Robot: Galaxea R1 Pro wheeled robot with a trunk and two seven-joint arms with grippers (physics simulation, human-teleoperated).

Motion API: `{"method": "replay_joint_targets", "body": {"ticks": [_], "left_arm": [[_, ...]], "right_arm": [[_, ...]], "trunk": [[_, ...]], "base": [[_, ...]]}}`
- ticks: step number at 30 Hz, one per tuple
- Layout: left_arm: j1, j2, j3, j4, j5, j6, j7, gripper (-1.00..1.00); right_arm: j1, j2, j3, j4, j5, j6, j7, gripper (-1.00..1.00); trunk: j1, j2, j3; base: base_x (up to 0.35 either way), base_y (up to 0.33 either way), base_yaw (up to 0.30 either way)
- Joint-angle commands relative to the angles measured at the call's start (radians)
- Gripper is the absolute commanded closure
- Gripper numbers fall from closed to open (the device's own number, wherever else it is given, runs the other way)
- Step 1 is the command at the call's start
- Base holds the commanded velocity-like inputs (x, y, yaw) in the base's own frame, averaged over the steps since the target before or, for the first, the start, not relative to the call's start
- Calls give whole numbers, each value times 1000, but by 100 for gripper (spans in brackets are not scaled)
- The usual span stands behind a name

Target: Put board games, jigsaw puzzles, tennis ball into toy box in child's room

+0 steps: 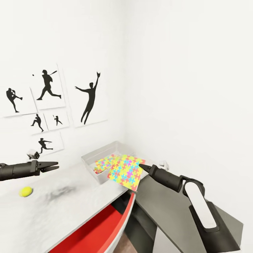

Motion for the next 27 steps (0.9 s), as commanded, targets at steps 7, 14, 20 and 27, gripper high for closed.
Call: {"method": "replay_joint_targets", "body": {"ticks": [7,14,20,27], "left_arm": [[0,0,-1,0,0,11,-4,-100],[0,0,-1,0,0,11,-4,-100],[0,0,-1,0,0,11,-4,-100],[0,0,-1,0,0,9,-4,-100]], "right_arm": [[0,-4,-1,-1,4,3,6,100],[0,-5,-3,0,4,3,6,100],[0,-7,-3,0,4,3,6,100],[0,-9,-4,1,4,3,7,100]], "trunk": [[1,-1,-3],[1,-1,-7],[1,-1,-9],[1,-1,-12]], "base": [[100,31,272],[7,2,272],[131,34,272],[279,41,272]]}}
